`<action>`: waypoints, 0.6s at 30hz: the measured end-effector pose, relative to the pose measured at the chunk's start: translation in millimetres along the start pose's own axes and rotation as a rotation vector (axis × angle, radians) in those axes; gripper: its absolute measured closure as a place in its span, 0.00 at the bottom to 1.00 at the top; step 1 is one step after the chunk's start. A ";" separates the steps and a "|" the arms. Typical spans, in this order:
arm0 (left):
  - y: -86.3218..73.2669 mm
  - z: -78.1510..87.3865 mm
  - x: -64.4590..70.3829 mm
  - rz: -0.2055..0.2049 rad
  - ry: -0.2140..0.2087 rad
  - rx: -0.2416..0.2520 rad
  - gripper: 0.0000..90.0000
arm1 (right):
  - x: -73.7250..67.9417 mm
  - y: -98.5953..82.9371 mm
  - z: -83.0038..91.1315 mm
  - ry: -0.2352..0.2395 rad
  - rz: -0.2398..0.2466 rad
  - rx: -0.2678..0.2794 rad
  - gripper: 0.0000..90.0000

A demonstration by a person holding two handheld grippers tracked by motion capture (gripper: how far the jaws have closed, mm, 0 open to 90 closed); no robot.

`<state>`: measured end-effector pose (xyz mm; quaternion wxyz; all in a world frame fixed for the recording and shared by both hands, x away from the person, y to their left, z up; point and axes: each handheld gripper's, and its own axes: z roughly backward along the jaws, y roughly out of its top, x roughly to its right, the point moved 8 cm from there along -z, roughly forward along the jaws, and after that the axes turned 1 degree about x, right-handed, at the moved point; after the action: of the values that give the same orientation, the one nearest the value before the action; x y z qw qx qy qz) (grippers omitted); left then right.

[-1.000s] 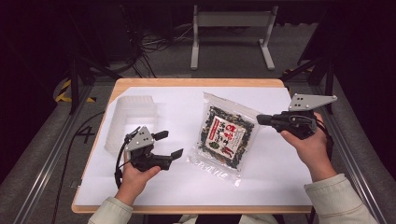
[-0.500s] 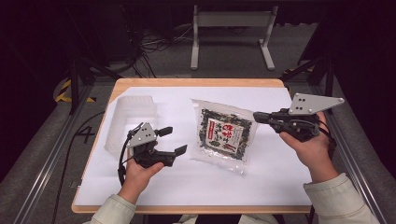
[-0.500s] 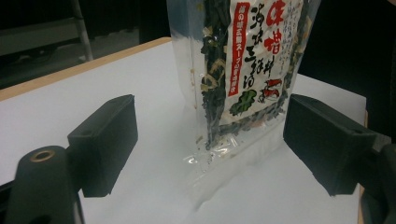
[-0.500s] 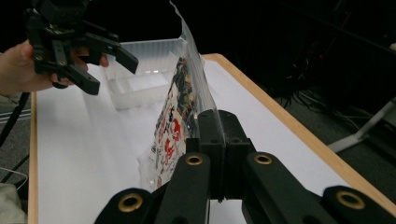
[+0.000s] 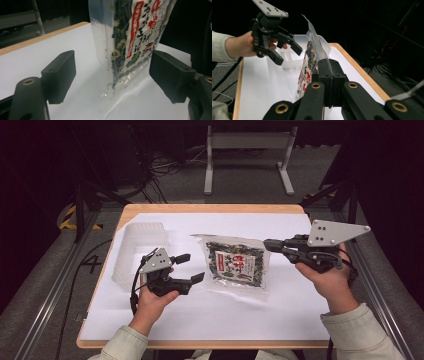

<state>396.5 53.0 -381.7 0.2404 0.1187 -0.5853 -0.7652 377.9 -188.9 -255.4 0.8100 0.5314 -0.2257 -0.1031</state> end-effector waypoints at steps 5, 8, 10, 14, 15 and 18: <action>-0.9 -0.7 1.3 0.016 -0.044 -0.015 0.26 | -6.5 9.1 -1.1 0.029 0.017 0.028 1.00; -0.6 -1.0 3.7 0.016 -0.067 -0.011 0.25 | -11.3 13.9 -2.8 0.044 0.029 0.040 1.00; 0.4 -1.2 5.8 0.015 -0.081 0.000 0.25 | -14.1 15.3 -4.3 0.055 0.033 0.044 1.00; 3.5 -1.6 8.4 0.018 -0.108 0.022 0.25 | -19.1 18.0 -8.3 0.072 0.040 0.060 1.00; 4.7 -1.8 8.3 0.010 -0.117 0.027 0.25 | -19.7 18.6 -8.7 0.077 0.040 0.064 1.00; 7.9 -3.3 10.4 0.011 -0.130 0.042 0.27 | -21.4 20.9 -10.3 0.087 0.042 0.077 1.00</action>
<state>390.9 43.3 -374.1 0.2033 0.0706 -0.6164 -0.7574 362.6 -163.2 -245.4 0.7998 0.5615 -0.2051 -0.0542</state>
